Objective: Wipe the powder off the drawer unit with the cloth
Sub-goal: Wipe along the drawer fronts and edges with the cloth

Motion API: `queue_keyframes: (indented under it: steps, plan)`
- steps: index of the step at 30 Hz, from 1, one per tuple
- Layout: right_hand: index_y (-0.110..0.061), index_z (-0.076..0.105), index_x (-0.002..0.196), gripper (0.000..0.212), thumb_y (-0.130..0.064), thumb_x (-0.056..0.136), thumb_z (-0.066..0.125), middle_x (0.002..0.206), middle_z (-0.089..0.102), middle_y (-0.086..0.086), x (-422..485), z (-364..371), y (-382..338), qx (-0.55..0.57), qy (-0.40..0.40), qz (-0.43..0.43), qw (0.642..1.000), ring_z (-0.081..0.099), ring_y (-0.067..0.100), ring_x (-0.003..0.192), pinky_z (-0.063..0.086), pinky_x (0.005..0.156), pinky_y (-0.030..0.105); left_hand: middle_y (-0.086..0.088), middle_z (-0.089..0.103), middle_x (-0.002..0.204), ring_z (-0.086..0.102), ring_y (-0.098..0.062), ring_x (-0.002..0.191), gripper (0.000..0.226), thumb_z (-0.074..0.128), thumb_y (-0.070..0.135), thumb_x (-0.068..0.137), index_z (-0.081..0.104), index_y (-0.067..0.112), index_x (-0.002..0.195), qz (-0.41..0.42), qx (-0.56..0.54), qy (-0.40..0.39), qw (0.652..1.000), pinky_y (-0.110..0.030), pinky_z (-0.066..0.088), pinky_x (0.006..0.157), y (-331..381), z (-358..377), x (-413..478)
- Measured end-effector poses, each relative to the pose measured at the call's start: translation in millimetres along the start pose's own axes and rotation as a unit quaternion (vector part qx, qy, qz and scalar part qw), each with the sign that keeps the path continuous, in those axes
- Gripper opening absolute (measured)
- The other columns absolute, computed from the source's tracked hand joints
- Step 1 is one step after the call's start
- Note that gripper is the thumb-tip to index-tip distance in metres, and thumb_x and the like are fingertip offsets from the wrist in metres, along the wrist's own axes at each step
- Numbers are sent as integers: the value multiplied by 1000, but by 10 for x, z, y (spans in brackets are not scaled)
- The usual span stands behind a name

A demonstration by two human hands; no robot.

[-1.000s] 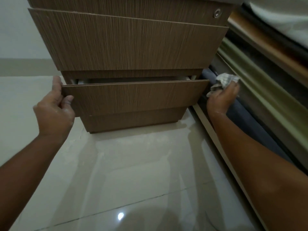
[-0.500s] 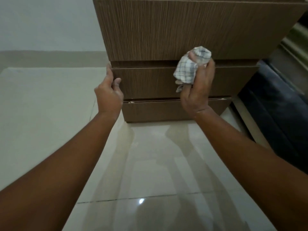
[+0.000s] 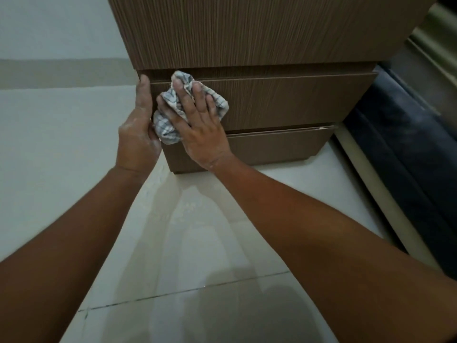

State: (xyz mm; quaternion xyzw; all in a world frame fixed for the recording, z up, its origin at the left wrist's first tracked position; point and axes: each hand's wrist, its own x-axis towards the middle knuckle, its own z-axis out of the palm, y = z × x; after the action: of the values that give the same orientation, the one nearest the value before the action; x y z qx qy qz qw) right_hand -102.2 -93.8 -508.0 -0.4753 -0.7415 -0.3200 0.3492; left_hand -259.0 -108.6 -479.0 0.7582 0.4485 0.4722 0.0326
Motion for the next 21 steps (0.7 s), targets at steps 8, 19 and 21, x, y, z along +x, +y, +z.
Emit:
queue_keyframes:
  steps: [8,19,21]
  plan:
    - [-32,28,154,68,-22,97,64,165,19,12,-399,-166,819,-55,-49,17,997,-10,34,156,-9,124,49,-18,20,165,31,-27,148,85,55,-15,86,20,11,158,-27,10,-6,1000,-36,43,114,60,83,-36]
    - [-32,19,155,67,-32,100,57,160,-39,-1,-810,-480,1847,-62,-87,56,993,-34,30,148,-7,122,58,-8,40,157,44,-23,143,92,55,-18,87,22,37,153,-82,-64,10,994,-15,50,100,102,126,-36]
    - [-33,10,158,79,-33,97,61,163,-35,2,-883,-532,2000,-64,-93,77,991,-33,33,149,-7,121,61,-12,43,154,47,-27,140,87,55,-18,88,24,31,154,-86,-55,12,995,-1,44,96,153,122,-40]
